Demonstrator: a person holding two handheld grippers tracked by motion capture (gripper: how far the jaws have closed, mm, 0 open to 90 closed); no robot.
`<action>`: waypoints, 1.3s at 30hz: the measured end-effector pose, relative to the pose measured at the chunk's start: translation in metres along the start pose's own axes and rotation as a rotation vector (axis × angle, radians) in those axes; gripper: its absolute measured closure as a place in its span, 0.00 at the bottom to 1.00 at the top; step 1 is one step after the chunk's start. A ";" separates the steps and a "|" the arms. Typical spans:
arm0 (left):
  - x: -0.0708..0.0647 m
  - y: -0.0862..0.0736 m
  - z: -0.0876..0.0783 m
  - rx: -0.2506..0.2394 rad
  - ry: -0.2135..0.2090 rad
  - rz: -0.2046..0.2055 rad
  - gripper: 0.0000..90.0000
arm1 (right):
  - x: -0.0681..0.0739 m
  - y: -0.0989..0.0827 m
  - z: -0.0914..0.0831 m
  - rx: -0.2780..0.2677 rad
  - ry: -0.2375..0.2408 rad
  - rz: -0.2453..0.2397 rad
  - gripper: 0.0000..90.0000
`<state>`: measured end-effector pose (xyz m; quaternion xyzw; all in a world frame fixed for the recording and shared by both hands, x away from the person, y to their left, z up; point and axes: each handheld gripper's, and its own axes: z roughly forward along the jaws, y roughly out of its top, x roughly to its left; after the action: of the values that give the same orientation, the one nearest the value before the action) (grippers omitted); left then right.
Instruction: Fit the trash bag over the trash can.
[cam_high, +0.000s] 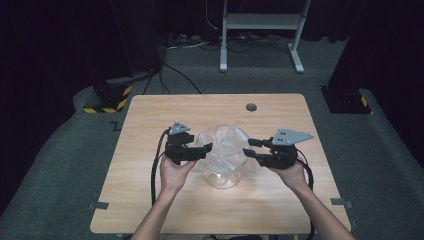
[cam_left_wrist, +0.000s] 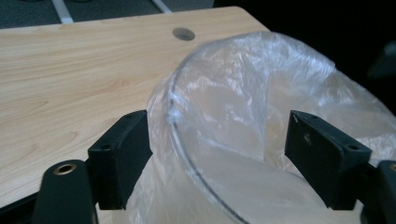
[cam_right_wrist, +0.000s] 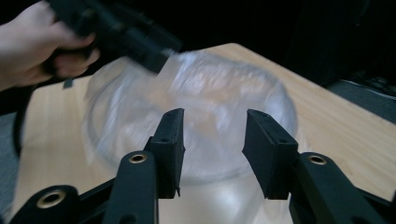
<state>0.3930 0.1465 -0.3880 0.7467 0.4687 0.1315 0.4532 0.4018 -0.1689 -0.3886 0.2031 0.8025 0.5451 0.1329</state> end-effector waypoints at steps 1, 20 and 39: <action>0.000 -0.002 -0.001 0.008 -0.002 0.003 0.23 | -0.001 0.004 0.007 0.000 -0.006 0.006 0.63; 0.006 -0.052 -0.040 -0.048 -0.126 0.031 0.27 | -0.006 0.002 0.043 0.128 -0.011 0.026 0.59; -0.001 -0.060 -0.006 0.125 -0.185 0.164 1.00 | -0.004 -0.002 0.046 0.146 -0.012 0.017 0.60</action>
<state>0.3536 0.1581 -0.4325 0.8182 0.3698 0.0693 0.4347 0.4250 -0.1338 -0.4070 0.2225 0.8376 0.4848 0.1181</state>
